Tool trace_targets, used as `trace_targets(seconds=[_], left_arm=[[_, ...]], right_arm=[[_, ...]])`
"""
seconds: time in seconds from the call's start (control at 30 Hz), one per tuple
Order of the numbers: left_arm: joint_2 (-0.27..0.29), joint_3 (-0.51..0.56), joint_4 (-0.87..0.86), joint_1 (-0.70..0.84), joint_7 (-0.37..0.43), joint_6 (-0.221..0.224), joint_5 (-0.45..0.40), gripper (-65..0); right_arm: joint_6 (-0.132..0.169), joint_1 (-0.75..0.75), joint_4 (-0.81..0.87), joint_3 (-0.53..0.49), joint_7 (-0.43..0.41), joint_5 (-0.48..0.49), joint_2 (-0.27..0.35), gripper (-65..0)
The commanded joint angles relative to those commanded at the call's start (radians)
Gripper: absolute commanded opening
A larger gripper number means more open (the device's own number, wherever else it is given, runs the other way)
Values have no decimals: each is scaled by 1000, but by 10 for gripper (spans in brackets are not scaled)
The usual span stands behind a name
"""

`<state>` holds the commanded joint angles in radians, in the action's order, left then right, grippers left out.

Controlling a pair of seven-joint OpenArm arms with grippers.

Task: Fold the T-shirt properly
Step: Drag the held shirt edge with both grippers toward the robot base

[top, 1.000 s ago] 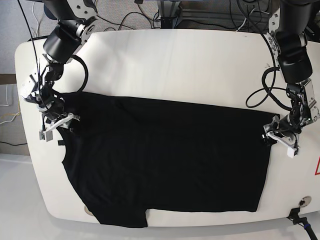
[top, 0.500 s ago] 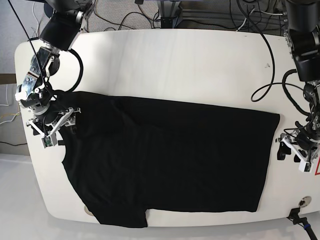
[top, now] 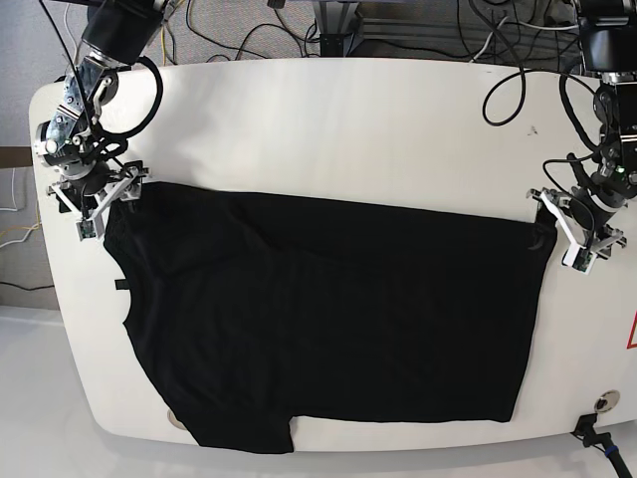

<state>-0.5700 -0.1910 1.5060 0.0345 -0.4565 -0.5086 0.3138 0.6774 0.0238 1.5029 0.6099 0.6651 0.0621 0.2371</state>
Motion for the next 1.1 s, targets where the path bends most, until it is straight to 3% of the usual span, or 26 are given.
trace_targets(seconds=[0.4,0.57,0.8,1.1], left_arm=[[0,0,-6,3,-6,2,0,-268],[0,-2,-8,3,-8,2,0,-268],[0,-2,-63,-6,-8,2,-2,-268],[5,2,-235,-43,-2,2,3,-264]], right_arm=[[2,-6,-187,2,-130,2,3,-205],[2,-8,-218,2,-130,63,8,-366],[2,-21,-222,2,-129,74,20,-650],[2,-38,-222,2,-127,74,23,-650]])
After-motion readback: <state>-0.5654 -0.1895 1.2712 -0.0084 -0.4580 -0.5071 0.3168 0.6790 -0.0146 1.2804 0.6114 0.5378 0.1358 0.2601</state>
